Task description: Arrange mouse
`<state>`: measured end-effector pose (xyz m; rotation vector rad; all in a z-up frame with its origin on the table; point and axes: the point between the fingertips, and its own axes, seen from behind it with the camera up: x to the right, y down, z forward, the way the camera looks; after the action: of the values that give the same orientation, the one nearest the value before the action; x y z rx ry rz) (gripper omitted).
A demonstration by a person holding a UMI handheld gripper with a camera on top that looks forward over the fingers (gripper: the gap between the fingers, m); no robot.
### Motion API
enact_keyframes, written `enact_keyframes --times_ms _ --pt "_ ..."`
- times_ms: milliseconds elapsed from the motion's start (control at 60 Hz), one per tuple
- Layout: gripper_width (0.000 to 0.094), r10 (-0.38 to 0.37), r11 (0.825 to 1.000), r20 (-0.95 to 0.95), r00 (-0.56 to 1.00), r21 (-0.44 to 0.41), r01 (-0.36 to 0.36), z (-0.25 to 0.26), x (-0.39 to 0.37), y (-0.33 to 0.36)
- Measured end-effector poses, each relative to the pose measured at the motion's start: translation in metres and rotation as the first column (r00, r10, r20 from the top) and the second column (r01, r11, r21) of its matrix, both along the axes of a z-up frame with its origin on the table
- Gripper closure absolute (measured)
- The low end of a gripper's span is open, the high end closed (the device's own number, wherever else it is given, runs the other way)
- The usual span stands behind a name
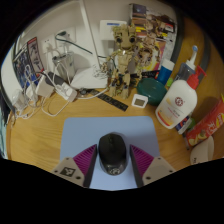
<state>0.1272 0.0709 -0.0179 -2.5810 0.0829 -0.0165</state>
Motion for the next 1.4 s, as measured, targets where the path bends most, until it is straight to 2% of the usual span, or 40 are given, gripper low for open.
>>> enact_keyframes --times_ms 33,50,150,283,450,600,717,900,1050,1167,1400 --pt "0.0174 0.011 1.000 0.012 1.000 -0.007 -0.011 0.002 0.000 -0.004" --pt "0.0079 0.015 1.000 0.016 1.000 -0.009 -0.015 0.003 0.000 -0.006" --pt "0.0066 0.013 1.000 0.037 0.999 0.007 -0.013 0.018 -0.002 -0.020" --pt "0.0067 -0.029 0.999 0.074 0.997 0.016 0.028 0.048 -0.006 -0.054" --pt "0.0068 -0.080 0.990 0.086 0.993 0.124 0.069 0.127 -0.036 -0.081" --pt "0.0067 -0.104 0.961 0.057 0.993 0.264 0.086 0.216 -0.082 -0.100" --pt "0.0066 -0.084 0.931 0.022 0.996 0.358 0.071 0.273 -0.121 -0.118" --pt "0.0068 -0.040 0.900 0.017 0.999 0.435 0.029 0.320 -0.171 -0.146" --pt "0.0067 -0.017 0.897 0.020 1.000 0.442 0.006 0.329 -0.193 -0.168" --pt "0.0068 -0.012 0.902 0.040 0.999 0.432 -0.007 0.330 -0.200 -0.181" --pt "0.0069 -0.029 0.908 0.015 0.999 0.419 0.021 0.318 -0.201 -0.203"
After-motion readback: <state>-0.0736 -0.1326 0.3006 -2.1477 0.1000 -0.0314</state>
